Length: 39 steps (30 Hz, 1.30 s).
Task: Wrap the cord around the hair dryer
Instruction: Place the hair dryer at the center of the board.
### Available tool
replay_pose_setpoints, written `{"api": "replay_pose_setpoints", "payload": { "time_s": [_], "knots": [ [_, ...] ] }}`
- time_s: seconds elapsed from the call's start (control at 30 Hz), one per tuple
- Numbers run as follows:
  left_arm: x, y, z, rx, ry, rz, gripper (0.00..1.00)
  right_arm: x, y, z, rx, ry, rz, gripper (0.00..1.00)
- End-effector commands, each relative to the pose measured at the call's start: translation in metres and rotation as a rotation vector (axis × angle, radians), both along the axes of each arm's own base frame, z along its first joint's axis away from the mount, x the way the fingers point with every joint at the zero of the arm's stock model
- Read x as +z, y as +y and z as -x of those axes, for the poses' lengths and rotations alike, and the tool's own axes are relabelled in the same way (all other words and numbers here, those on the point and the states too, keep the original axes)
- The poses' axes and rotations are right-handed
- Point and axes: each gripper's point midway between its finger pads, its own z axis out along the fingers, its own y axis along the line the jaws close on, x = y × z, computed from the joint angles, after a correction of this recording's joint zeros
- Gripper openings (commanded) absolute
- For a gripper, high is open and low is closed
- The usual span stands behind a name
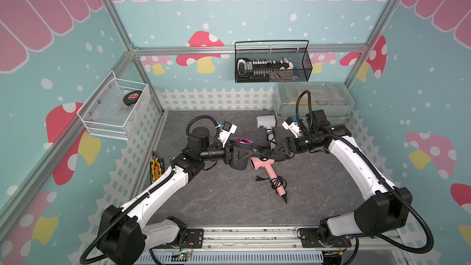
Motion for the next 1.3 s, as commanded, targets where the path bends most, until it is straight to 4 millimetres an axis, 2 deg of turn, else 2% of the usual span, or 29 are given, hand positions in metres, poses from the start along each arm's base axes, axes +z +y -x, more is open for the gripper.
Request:
{"api": "replay_pose_setpoints", "payload": {
  "time_s": [0.0,0.27,0.7,1.07,1.27],
  "knots": [
    [0.029,-0.003,0.003,-0.039,-0.097,0.052,0.0,0.01,0.01,0.002,0.054,-0.017,-0.053,0.82],
    [0.025,-0.006,-0.001,-0.037,-0.08,0.038,0.0,0.014,0.017,0.009,0.12,-0.043,-0.019,0.84],
    [0.031,-0.009,-0.009,-0.032,-0.077,0.028,0.0,0.007,0.047,0.028,0.267,-0.088,0.047,0.86],
    [0.034,-0.014,-0.009,-0.072,-0.057,0.037,0.0,0.017,0.047,0.024,0.29,-0.268,0.207,0.86],
    [0.034,-0.018,-0.006,-0.097,-0.048,0.04,0.0,0.019,0.057,0.024,0.337,-0.318,0.237,0.86]
  ]
}}
